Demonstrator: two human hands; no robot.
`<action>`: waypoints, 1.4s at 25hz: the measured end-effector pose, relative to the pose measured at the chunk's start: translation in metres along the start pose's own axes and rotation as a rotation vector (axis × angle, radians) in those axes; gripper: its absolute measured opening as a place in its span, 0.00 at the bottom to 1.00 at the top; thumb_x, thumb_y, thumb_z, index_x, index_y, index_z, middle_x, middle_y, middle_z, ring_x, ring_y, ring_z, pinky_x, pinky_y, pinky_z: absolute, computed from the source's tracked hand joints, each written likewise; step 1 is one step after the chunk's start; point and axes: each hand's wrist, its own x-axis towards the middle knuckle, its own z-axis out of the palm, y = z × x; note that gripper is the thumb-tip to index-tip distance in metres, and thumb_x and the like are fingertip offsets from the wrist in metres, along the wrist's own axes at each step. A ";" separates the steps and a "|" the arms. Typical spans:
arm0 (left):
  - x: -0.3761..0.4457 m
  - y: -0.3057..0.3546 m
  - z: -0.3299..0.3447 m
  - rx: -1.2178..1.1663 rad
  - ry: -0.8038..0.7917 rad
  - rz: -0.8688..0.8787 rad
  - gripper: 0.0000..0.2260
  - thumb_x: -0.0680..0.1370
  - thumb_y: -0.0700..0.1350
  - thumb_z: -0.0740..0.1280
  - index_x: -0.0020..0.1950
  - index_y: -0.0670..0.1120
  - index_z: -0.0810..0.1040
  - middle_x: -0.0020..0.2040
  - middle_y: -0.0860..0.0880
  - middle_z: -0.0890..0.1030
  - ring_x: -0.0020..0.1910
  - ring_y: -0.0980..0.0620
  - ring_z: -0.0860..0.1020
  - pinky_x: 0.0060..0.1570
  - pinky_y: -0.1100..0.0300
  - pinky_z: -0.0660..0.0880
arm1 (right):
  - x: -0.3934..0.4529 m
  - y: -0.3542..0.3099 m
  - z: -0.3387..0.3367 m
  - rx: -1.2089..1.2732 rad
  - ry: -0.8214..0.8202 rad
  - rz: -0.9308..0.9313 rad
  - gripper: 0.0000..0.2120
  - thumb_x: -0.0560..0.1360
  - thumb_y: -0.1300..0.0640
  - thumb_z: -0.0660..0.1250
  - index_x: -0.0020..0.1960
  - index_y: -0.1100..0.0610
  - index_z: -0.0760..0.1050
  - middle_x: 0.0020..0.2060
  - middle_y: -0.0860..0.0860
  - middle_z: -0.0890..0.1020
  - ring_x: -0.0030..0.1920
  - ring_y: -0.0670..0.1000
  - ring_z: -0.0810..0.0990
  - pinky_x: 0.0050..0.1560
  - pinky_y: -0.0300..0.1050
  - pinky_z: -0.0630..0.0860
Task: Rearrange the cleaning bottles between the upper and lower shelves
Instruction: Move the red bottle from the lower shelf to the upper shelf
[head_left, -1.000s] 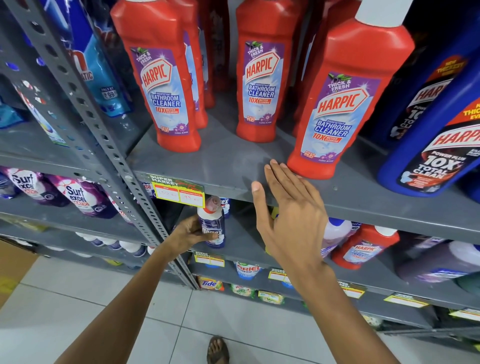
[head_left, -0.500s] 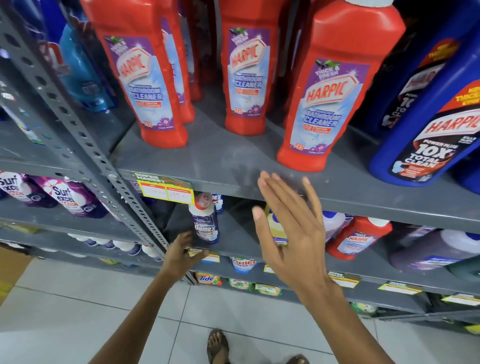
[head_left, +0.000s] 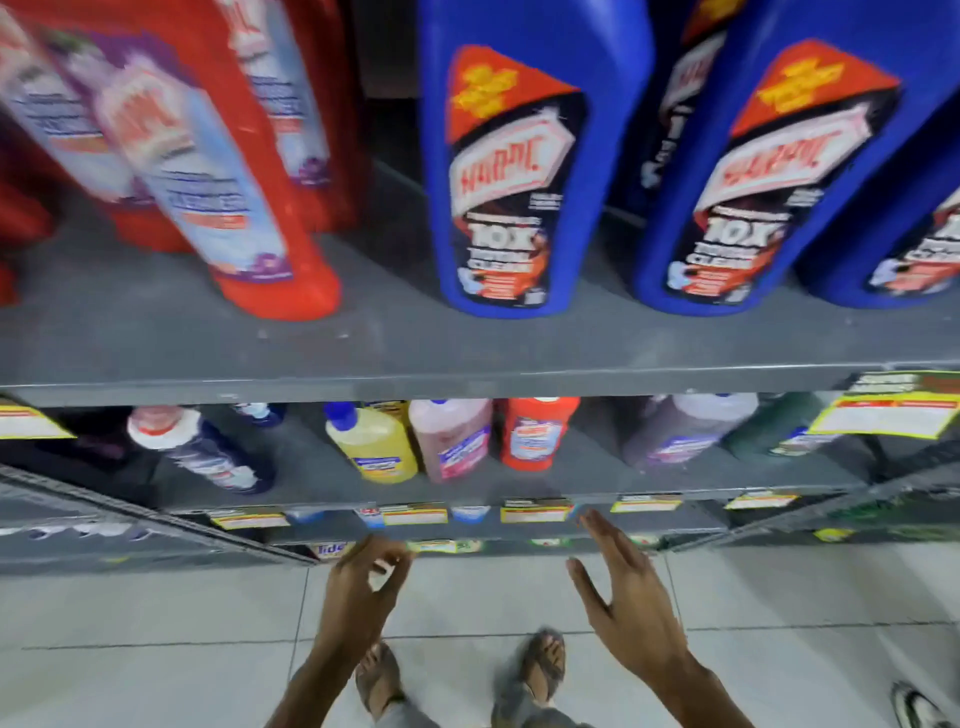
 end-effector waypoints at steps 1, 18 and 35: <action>0.007 0.023 0.020 -0.059 -0.023 0.016 0.07 0.77 0.36 0.80 0.46 0.48 0.87 0.45 0.52 0.88 0.41 0.58 0.86 0.46 0.52 0.82 | 0.009 0.016 0.004 -0.018 -0.047 0.043 0.30 0.82 0.51 0.68 0.81 0.55 0.64 0.79 0.48 0.67 0.78 0.52 0.68 0.76 0.54 0.70; 0.098 0.159 0.128 -0.409 -0.083 -0.201 0.31 0.76 0.31 0.79 0.75 0.33 0.68 0.67 0.34 0.81 0.62 0.41 0.82 0.73 0.42 0.78 | 0.093 0.071 0.058 -0.220 -0.105 0.013 0.31 0.88 0.44 0.49 0.85 0.58 0.48 0.84 0.50 0.49 0.84 0.49 0.44 0.84 0.47 0.47; 0.019 0.153 0.011 -0.358 -0.157 -0.110 0.26 0.64 0.49 0.86 0.60 0.43 0.87 0.54 0.49 0.92 0.55 0.49 0.90 0.60 0.49 0.87 | 0.053 -0.002 0.013 0.120 0.072 -0.120 0.26 0.84 0.47 0.61 0.81 0.51 0.65 0.78 0.41 0.65 0.77 0.41 0.64 0.76 0.47 0.69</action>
